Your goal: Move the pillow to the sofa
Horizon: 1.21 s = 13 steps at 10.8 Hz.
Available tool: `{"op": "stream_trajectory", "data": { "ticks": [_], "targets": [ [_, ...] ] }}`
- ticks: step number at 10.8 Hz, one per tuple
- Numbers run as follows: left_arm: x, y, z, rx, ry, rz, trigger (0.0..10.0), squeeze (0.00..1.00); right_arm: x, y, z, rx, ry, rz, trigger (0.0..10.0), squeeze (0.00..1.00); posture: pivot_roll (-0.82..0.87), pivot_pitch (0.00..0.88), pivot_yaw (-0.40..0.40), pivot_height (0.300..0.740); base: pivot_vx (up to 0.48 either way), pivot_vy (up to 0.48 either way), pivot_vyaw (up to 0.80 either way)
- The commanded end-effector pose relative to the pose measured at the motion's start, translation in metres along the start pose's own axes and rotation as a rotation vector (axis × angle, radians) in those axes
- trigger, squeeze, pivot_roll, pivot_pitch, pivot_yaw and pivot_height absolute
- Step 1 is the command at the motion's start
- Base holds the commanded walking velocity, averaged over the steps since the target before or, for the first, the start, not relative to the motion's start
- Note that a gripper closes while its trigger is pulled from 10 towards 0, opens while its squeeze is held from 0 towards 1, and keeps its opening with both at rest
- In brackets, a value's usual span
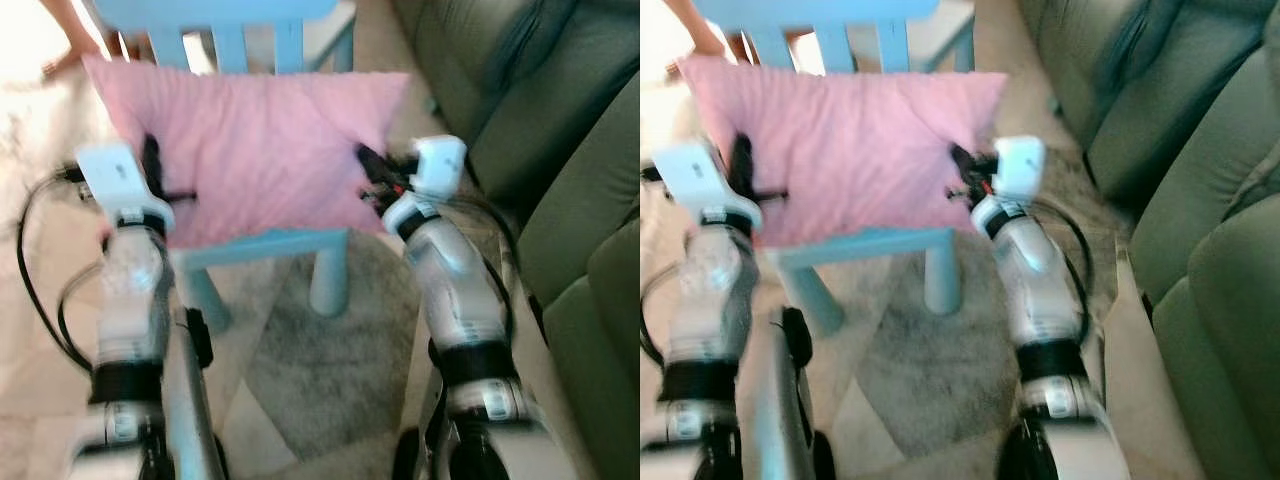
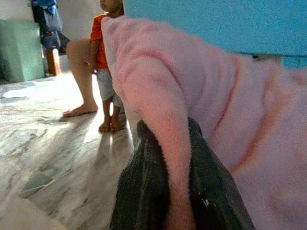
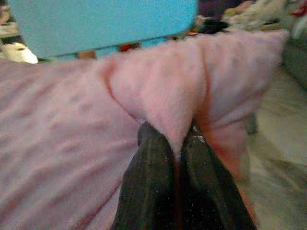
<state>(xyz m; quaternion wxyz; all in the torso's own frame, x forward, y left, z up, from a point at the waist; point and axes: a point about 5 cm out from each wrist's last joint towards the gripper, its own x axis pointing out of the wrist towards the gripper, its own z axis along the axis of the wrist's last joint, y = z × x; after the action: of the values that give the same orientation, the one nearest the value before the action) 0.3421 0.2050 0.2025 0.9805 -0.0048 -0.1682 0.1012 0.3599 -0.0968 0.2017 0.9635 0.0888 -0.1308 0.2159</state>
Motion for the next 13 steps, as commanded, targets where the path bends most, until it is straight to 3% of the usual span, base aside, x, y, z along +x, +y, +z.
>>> {"op": "stream_trajectory", "data": {
  "ticks": [1,5,9,11,13],
  "targets": [
    [-0.004,0.0,0.005,0.026,-0.02,0.0,0.0,0.0,-0.005,-0.002,0.004,-0.029,-0.012,-0.019,0.0,0.0,-0.03,0.027,-0.004,0.3,0.0,0.0,0.0],
    [-0.037,0.009,-0.013,0.089,0.061,0.014,0.0,0.0,-0.037,-0.005,-0.004,-0.121,0.018,-0.114,0.0,0.0,-0.05,0.0,0.011,0.3,0.0,0.0,0.0],
    [-0.068,0.006,-0.053,0.078,0.255,-0.043,0.0,0.0,-0.071,-0.028,-0.025,-0.192,0.151,-0.297,0.0,0.0,-0.07,0.0,0.001,0.3,0.0,0.0,0.0],
    [-0.072,0.002,-0.061,0.056,0.273,-0.048,0.0,0.0,-0.075,-0.029,-0.022,-0.192,0.141,-0.322,0.0,0.0,-0.1,0.0,0.01,0.3,0.0,0.0,0.0],
    [-0.054,0.007,-0.054,0.036,0.23,-0.017,0.0,0.0,-0.069,-0.031,-0.012,-0.169,0.1,-0.355,0.0,0.0,-0.11,0.0,0.015,0.3,0.0,0.0,0.0]
  ]
}}
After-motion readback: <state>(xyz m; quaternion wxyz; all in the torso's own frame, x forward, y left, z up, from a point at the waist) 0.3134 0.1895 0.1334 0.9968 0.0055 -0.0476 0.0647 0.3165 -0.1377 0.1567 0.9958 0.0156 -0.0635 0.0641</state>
